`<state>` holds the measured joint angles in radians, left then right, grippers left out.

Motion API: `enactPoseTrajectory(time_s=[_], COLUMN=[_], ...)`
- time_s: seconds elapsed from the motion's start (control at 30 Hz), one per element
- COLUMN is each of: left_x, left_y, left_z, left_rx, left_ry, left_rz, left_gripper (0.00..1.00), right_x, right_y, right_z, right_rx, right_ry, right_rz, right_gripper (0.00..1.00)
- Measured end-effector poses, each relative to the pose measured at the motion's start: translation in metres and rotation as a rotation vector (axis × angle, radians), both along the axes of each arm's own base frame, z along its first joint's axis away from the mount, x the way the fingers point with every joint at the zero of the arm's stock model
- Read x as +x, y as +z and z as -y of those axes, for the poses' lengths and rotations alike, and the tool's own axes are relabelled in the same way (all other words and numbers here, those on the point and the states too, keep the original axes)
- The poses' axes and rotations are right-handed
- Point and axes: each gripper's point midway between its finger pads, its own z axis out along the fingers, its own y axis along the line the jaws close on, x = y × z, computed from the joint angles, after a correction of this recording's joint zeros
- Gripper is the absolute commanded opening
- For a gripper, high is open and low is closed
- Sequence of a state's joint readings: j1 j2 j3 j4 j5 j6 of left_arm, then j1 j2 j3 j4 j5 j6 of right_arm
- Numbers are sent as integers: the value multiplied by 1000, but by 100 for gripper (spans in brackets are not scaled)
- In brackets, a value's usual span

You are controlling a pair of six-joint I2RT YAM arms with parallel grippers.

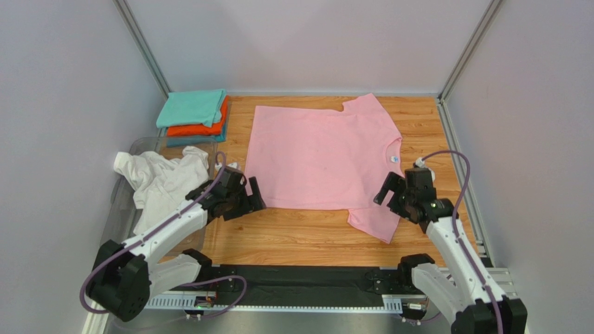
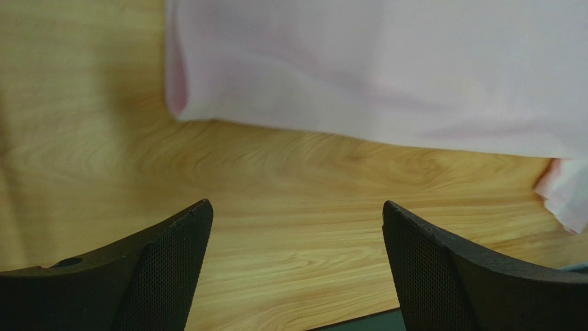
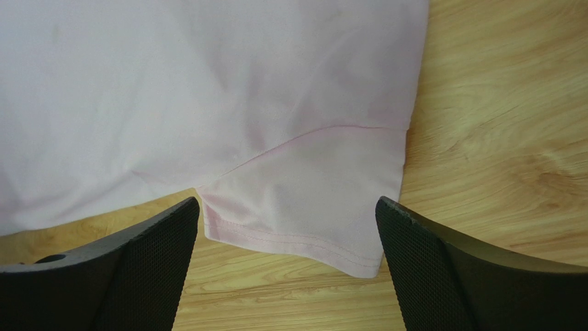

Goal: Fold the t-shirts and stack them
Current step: Fold the tshirt

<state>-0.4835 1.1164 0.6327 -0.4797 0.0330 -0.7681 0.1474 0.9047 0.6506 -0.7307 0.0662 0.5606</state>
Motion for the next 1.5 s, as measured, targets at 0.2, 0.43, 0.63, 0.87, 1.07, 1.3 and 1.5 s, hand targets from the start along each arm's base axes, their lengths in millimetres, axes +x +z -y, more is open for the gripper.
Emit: enactPoseTrajectory(time_s=[0.2,0.43,0.63,0.87,1.07,1.3,1.5], left_x=[-18,-3,9,29,37,43,40], left_y=[-10,-10,-19,-28,-39,-41,-36], left_z=[-30,-46,-54,-56,-49,-40,-39], left_rx=[32,110,191,212,212,186,156], left_ry=[137,252,290,306,274,239,232], left_rz=[34,60,29,12,-7,-3,29], left_gripper=[95,70,62,49,39,17,0], right_x=[-27,-25,-26,-27,-29,-34,-41], right_y=[-3,4,-6,-7,-10,-17,-22], right_z=[-15,-20,-21,-23,-26,-29,-28], right_rx=[125,154,154,158,178,203,222], right_ry=[25,38,41,45,46,36,-8], right_rz=[111,154,98,94,85,54,10], right_gripper=[100,100,100,100,100,100,100])
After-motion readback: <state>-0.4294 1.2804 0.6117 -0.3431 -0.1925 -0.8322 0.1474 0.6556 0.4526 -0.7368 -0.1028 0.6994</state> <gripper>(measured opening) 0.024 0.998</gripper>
